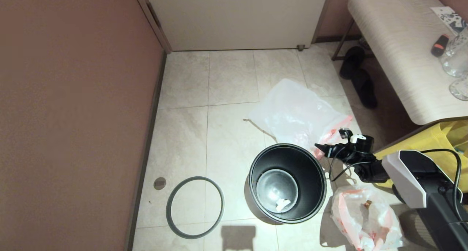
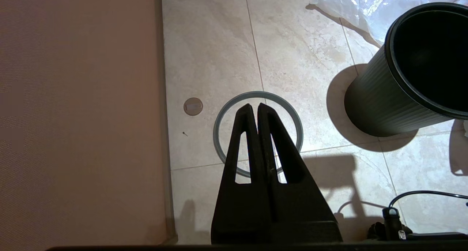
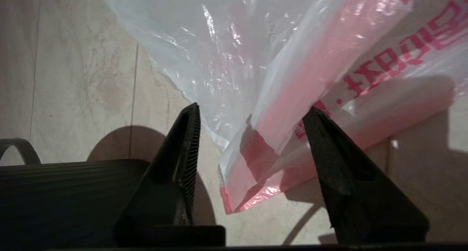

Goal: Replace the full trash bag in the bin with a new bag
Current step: Pick up a new trash bag

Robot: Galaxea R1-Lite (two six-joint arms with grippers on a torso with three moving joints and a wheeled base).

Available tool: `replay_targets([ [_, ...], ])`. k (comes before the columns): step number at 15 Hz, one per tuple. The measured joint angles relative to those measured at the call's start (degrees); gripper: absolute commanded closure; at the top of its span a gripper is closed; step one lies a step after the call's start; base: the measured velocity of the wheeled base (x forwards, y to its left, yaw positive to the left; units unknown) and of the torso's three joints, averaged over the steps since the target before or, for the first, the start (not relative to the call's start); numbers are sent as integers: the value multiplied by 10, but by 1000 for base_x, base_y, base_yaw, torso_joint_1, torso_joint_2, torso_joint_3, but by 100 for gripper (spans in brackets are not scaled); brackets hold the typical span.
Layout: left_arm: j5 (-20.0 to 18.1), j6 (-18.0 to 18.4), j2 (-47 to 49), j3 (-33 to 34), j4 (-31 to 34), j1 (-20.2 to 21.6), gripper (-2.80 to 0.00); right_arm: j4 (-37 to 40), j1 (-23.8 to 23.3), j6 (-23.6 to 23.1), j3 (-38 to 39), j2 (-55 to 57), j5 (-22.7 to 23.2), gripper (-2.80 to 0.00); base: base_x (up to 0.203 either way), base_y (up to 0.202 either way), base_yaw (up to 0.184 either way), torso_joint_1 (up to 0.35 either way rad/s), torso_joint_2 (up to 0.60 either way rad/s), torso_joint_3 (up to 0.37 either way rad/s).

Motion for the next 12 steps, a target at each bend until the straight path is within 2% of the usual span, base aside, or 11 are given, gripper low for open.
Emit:
replay_targets([
  [7,0,0,0,0,0,0,0,0,-2,5,0,-3,0,0,0,0,0,0,0,0],
  [12,0,0,0,0,0,0,0,-20,-5,61,0,-18,-2,0,0,0,0,0,0,0],
])
